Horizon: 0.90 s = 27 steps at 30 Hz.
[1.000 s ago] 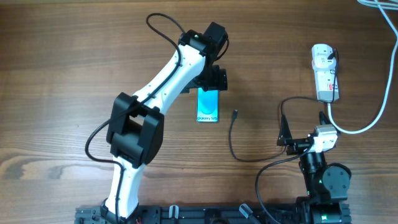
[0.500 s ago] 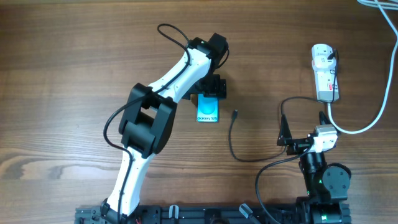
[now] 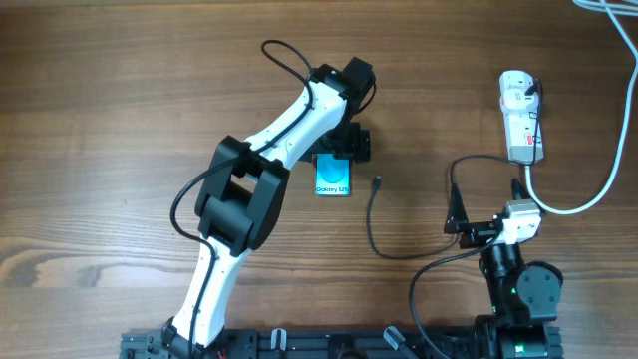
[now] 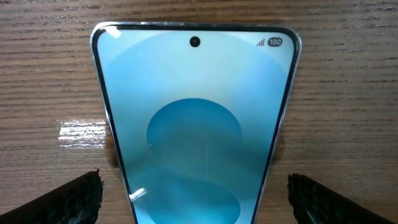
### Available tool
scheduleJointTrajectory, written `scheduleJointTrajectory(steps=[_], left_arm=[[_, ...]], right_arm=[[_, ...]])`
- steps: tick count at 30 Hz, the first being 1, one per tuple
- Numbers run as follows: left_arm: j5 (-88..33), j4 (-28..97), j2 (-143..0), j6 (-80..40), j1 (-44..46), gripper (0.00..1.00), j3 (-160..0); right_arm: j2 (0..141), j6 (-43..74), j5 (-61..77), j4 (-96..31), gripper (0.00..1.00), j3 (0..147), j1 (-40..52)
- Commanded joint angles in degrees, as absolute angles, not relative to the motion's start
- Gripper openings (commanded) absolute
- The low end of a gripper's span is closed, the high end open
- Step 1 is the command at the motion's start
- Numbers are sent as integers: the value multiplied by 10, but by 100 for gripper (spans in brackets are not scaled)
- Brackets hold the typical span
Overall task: Plug charger to phone and switch on socket
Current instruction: 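Lower the left gripper and grasp the phone's bottom edge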
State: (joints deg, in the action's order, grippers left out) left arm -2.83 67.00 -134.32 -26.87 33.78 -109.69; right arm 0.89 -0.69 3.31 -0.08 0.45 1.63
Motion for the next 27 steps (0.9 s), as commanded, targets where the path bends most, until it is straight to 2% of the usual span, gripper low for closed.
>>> scheduleJointTrajectory(steps=[1, 22, 27], left_arm=[[-18, 668, -1350, -277, 337, 100, -1105], [-18, 618, -1350, -277, 336, 100, -1041], [-18, 618, -1350, -277, 336, 89, -1041]], right_arm=[[6, 0, 26, 1, 100, 3, 18], [6, 0, 25, 1, 100, 3, 18], [6, 0, 25, 1, 100, 3, 18]])
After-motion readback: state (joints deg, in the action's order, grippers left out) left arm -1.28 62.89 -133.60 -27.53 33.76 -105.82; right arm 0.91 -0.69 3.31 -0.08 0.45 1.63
